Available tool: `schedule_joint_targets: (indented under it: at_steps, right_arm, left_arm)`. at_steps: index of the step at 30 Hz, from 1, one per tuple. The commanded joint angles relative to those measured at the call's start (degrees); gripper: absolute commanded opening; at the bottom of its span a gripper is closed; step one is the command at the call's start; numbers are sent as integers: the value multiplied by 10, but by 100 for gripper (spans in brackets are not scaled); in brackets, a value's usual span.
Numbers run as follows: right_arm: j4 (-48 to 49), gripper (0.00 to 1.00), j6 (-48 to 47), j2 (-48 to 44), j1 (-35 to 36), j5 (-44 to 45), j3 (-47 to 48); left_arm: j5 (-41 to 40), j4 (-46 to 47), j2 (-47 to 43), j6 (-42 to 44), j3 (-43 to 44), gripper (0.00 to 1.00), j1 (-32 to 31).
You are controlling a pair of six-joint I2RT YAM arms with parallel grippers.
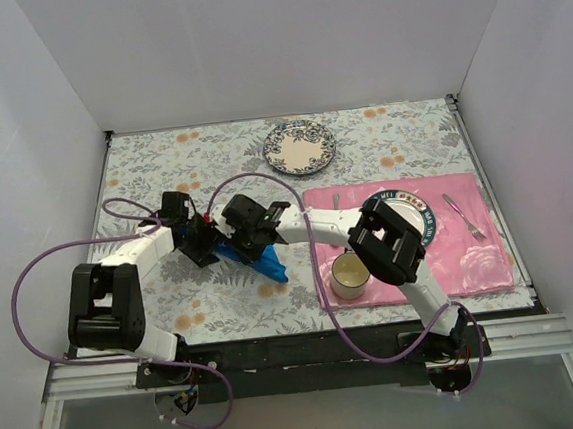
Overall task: Fold the napkin, place the utensils inside, and roll it up
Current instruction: Roll the napkin with the utensil
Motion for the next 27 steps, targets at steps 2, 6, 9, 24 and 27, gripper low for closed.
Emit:
schedule_joint_targets:
  at_steps: [2, 6, 9, 24, 27]
  right_arm:
    - [55, 15, 98, 20, -65, -236, -24]
    - [125, 15, 163, 40, -108, -358, -60]
    - [160, 15, 205, 65, -130, -437, -69]
    - [163, 28, 221, 91, -167, -486, -64]
    - [105, 33, 181, 75, -165, -450, -49]
  left_arm:
    - [-69, -38, -81, 38, 23, 54, -1]
    - [-73, -40, -122, 34, 16, 53, -1]
    - [-43, -22, -125, 27, 13, 48, -1]
    - [36, 134, 14, -18, -2, 30, -1]
    - [24, 134, 27, -15, -6, 30, -1]
